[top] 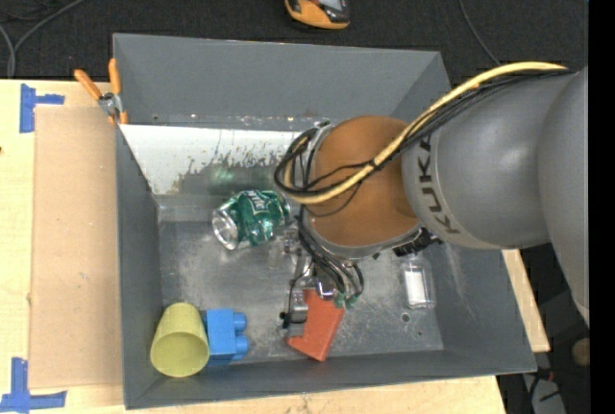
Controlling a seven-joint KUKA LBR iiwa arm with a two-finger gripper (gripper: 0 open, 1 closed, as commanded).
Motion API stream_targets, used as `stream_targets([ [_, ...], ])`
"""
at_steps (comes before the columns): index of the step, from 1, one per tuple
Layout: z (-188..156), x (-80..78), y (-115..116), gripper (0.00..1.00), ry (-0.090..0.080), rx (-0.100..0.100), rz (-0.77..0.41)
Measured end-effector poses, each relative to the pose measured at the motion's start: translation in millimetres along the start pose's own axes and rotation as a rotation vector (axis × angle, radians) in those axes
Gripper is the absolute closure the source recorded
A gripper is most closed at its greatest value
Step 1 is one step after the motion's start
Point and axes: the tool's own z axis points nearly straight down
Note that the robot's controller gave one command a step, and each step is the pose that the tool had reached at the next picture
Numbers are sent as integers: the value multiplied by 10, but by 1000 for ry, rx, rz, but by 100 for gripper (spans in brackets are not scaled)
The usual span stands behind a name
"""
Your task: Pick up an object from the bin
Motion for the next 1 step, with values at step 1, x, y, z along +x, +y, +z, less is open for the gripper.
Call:
stream_targets([
  [1, -43, -20, -9, 0, -8, -1, 5],
])
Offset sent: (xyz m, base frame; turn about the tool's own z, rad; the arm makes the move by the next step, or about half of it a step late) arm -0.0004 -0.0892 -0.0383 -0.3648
